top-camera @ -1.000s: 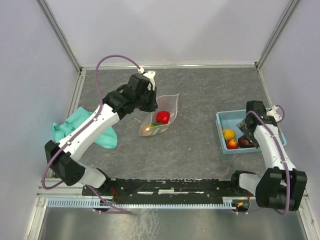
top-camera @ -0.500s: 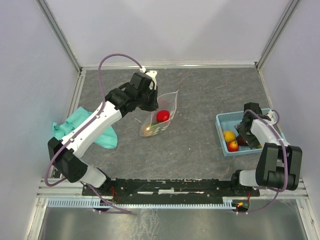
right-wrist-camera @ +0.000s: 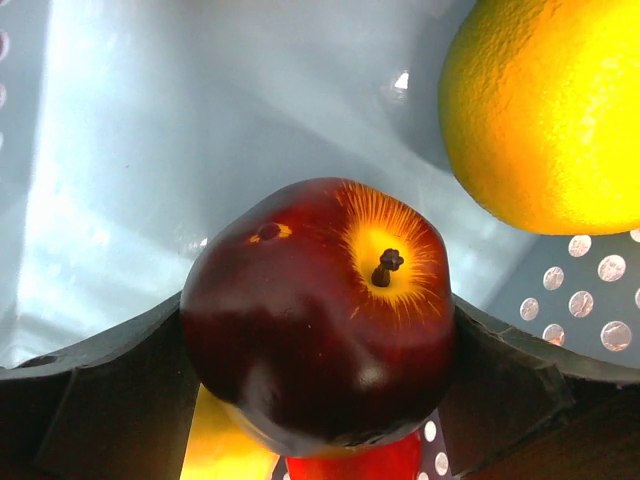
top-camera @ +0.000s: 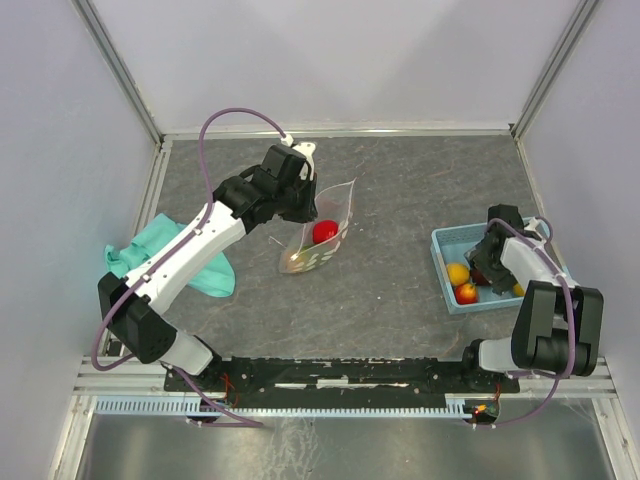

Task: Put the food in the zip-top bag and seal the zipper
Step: Pick up the fake fruit from the bin, then place the fake fruit in the zipper food storage bag.

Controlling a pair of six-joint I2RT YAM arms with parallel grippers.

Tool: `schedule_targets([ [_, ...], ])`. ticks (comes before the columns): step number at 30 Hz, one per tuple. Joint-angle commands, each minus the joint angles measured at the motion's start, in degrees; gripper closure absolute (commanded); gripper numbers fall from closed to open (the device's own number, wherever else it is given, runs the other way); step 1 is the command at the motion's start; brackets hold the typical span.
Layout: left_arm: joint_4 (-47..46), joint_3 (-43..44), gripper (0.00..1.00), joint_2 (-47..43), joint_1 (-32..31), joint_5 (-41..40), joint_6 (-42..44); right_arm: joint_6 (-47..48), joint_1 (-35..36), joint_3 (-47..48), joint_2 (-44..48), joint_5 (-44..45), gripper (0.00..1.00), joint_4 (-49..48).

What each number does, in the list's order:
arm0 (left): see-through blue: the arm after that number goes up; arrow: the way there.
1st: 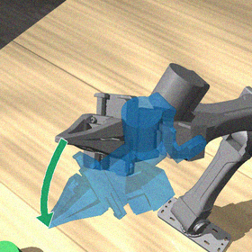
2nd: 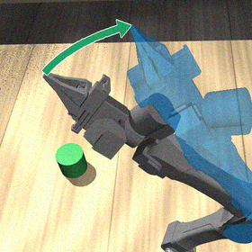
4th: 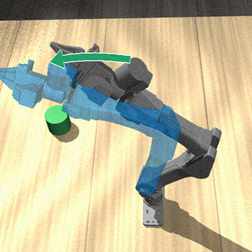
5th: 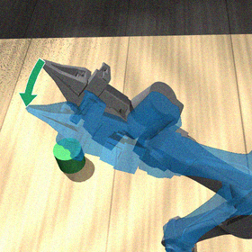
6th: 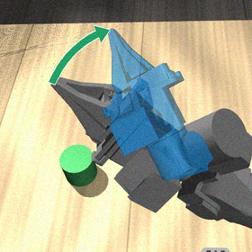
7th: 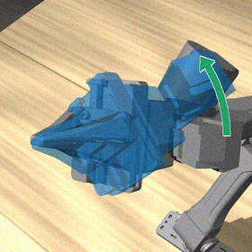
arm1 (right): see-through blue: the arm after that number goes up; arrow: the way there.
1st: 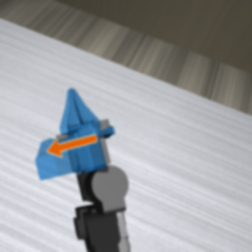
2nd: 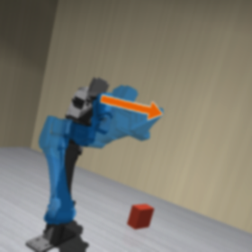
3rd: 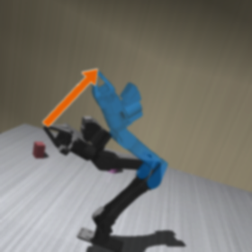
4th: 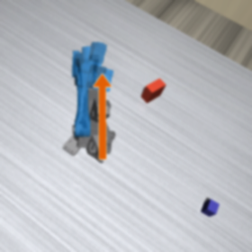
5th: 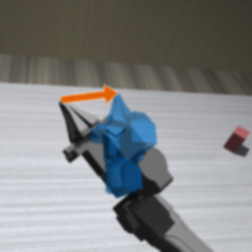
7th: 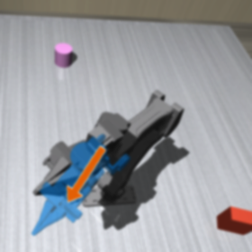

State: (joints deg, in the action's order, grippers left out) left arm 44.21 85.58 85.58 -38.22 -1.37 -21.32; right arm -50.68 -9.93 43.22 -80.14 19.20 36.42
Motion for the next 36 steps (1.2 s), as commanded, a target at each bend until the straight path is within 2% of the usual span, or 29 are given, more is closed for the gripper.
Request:
schedule_targets([
  [1, -1.23, 2.74, 0.97, -0.76, 0.27, -0.31, 1.62, 3.61, -0.26, 2.00, 4.06, -1.53, 0.33, -0.97],
  [7, -1.23, 3.18, 0.97, -0.85, 0.24, 0.04, 2.13, 6.41, -0.18, 4.00, 7.96, -2.22, 0.41, 0.40],
  [18, -1.82, 3.71, 0.97, -1.11, 0.20, 1.88, 2.57, 11.42, 2.84, 12.08, 17.62, -4.77, 0.44, 4.09],
  [26, -2.21, 3.76, 0.97, -1.08, 0.16, 2.54, 2.88, 13.71, 11.40, 19.04, 20.82, -5.32, 0.44, 4.97],
  [36, -2.55, 3.44, 0.97, -1.28, 0.03, 2.51, 2.86, 13.96, 26.58, 24.52, 20.58, -11.37, 0.43, -3.86],
])
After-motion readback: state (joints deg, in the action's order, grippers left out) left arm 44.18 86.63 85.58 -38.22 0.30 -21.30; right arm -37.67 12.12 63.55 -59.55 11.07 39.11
